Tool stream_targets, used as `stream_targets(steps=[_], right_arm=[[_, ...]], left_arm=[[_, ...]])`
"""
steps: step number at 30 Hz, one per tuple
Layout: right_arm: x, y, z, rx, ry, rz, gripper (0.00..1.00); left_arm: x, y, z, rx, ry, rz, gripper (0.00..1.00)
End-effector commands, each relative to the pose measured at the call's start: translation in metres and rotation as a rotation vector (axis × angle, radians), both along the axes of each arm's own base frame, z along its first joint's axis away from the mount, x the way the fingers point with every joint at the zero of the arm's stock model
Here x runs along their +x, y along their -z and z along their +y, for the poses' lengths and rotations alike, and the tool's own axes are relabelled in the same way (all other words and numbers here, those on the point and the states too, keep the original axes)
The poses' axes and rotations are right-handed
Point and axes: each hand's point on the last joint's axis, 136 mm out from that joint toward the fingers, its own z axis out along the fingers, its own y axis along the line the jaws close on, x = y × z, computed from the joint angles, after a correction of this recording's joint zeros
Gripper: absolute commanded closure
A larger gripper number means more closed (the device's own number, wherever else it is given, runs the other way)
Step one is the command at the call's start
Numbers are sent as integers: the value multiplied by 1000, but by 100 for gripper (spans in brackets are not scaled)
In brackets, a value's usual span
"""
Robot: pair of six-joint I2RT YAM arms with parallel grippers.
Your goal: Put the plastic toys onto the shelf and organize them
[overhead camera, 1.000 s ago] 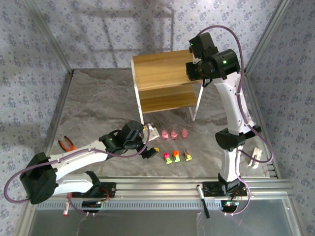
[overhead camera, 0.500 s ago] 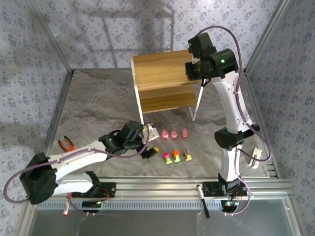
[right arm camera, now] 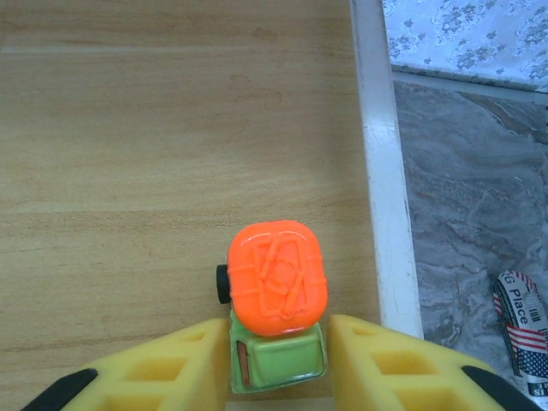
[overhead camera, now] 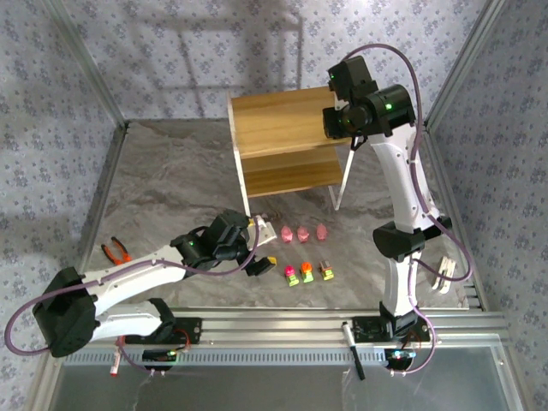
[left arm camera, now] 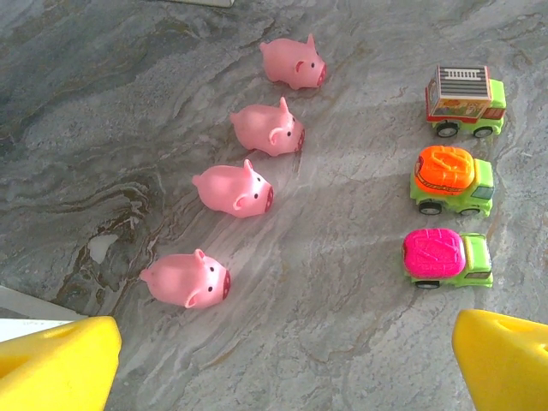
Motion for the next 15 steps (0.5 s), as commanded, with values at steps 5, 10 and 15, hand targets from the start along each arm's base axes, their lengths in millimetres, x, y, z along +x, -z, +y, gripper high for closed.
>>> stream_targets(steps=[5, 10, 15], right_arm=[[-4, -22, -8, -4, 19, -71, 56], [-18, -42, -17, -31, 40, -131, 49], [-45, -55, -15, -109, 47, -195, 44]], left_arm=[[2, -9, -2, -10, 6, -40, 0], [4, -11, -3, -2, 0, -49, 0], [8, -10, 0, 14, -16, -63, 0]])
